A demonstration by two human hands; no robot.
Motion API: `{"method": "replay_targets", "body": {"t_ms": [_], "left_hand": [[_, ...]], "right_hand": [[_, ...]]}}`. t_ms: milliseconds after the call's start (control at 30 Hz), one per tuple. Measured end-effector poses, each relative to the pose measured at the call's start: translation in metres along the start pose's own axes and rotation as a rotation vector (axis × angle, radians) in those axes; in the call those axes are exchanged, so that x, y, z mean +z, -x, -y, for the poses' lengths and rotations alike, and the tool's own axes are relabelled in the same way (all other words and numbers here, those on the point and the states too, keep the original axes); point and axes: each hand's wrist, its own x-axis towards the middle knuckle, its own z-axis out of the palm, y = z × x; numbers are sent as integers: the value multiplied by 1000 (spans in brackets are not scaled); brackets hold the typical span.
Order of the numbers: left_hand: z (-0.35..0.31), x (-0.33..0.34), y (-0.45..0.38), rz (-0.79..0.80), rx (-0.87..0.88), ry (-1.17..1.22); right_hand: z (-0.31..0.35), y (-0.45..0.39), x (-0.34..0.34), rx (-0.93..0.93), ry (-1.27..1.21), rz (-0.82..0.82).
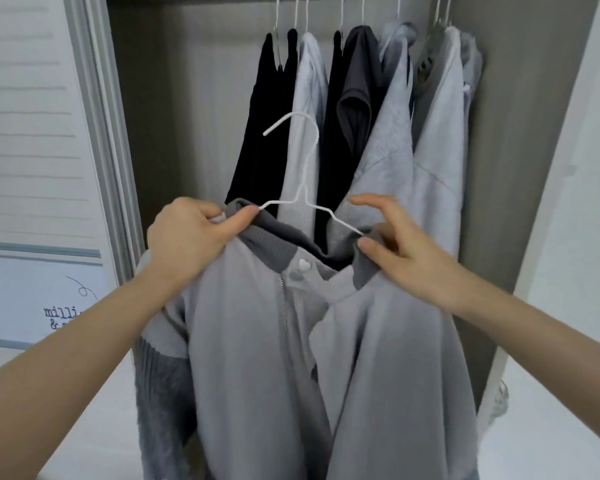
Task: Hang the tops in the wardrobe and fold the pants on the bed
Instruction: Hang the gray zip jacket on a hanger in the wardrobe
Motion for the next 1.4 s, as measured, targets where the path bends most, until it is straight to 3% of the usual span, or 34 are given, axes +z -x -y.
{"method": "replay_targets", "body": {"t_ms": [67, 133, 200, 267, 333, 433, 567, 767, 933, 1033, 1100, 1200, 1400], "left_hand": [[10, -5, -3, -7, -35, 35], [16, -9, -6, 0, -41, 87], [19, -11, -11, -20, -56, 131], [24, -12, -17, -17, -62, 178], [33, -15, -22, 57, -45, 195], [37, -12, -22, 210, 15, 169], [24, 4, -29, 198, 80, 210], [67, -14, -65, 293, 146, 212], [69, -8, -98, 210, 64, 332], [47, -4, -120, 269, 160, 348], [47, -6, -135, 291, 172, 352], [70, -11, -157, 228, 100, 365], [102, -14, -192, -20, -95, 395]], "right_hand": [[-5, 7, -5, 106, -59, 3], [-10, 14, -9, 208, 82, -15], [-11, 16, -6, 195, 302, 0], [-11, 13, -5, 124, 335, -86], [-7, 6, -9, 104, 203, -88], [12, -2, -18, 238, -174, 8], [24, -15, -17, 275, -287, 70], [37, -27, -30, 482, -583, -104], [60, -48, -33, 501, -603, -21], [81, -73, -26, 491, -476, 88], [90, -88, -25, 496, -474, 11], [96, -107, -35, 487, -539, -121], [113, -133, -36, 384, -582, 22]]}}
